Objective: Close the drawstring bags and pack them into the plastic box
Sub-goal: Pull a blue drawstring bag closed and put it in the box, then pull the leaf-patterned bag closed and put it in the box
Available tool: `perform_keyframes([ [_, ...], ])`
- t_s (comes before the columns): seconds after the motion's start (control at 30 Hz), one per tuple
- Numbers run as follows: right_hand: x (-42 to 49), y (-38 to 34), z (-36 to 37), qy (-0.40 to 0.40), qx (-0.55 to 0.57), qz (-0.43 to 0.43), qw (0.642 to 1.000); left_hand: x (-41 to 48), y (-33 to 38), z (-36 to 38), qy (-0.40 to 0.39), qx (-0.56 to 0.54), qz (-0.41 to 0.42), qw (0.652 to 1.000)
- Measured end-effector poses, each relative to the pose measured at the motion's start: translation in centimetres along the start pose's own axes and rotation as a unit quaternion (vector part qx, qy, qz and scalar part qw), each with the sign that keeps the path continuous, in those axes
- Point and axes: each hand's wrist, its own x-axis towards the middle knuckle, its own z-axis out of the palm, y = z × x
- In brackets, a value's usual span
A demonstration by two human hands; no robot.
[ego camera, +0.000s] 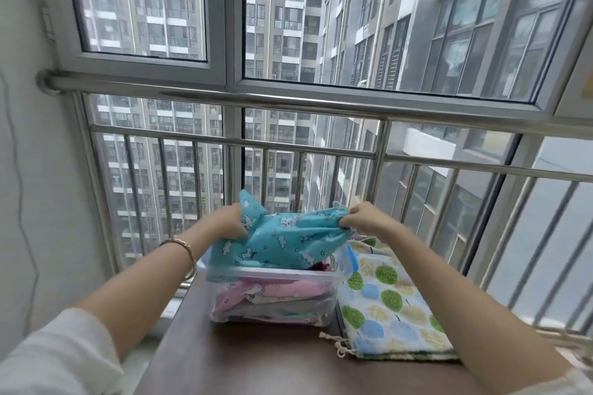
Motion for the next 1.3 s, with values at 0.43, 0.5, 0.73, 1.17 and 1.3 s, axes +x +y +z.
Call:
perform_keyframes([
  [0.43,-1.1,-3.1,2.0,0.030,-0.258,-0.030,0.965,-2.0,2.3,-1.6,-0.076,0.263,-0.035,0.961],
  [0.5,-1.5,-3.6,2.6,0.046,-0.317,-0.053,0.946,-1.5,2.3,-0.6,-0.009,0.305,-0.025,0.952],
  [0.73,-2.4,-6.1,6.2,-0.012,-0.433,-0.109,0.895,-0.3,2.5,2.6,-0.038,0.256,0.093,0.961],
  [1.17,-0.5,-6.2,9.0,-0.194,-0.468,0.006,0.862,-1.5,3.0,4.1,-0.104,0.339,-0.014,0.935],
  [1.3,-0.1,-6.1,9.0,-0.206,-0.445,0.014,0.872,-0.6,2.9,4.5,-0.111,0.339,-0.018,0.934],
])
